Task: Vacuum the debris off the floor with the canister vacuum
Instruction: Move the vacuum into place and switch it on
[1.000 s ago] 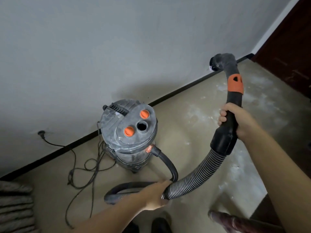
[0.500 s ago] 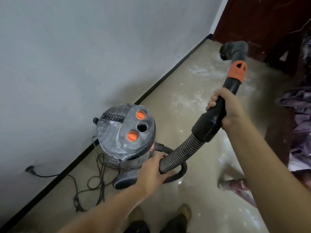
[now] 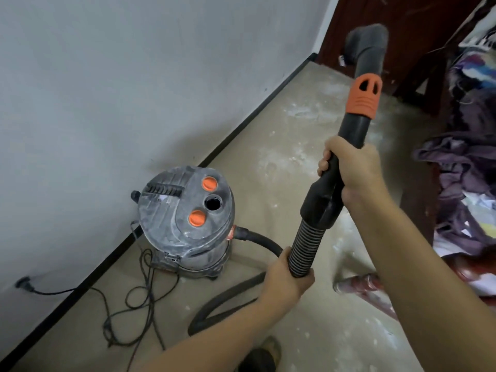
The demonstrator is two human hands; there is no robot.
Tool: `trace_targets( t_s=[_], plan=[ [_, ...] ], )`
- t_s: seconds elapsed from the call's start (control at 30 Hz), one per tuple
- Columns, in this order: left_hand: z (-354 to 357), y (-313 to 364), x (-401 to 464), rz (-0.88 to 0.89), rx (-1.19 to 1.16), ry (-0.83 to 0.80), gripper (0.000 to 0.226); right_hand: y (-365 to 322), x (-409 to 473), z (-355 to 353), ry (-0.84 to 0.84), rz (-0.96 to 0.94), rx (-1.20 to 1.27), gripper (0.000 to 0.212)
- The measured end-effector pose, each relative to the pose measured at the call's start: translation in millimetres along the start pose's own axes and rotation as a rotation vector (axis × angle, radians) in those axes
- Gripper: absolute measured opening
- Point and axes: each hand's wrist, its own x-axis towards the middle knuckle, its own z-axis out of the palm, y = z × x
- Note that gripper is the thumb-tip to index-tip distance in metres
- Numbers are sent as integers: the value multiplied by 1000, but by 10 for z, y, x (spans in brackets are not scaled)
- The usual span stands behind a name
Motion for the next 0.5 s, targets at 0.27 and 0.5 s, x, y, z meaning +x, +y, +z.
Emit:
trace_targets(
  t_s=[0.27,0.5],
  plan=[
    [551,70,67,7,-99,92,24,-54,-99,-267,37,-157,-198,15],
    [474,-66,38,-6,84,-414,41,81,29,-586,-433,161,-239,13]
  ],
)
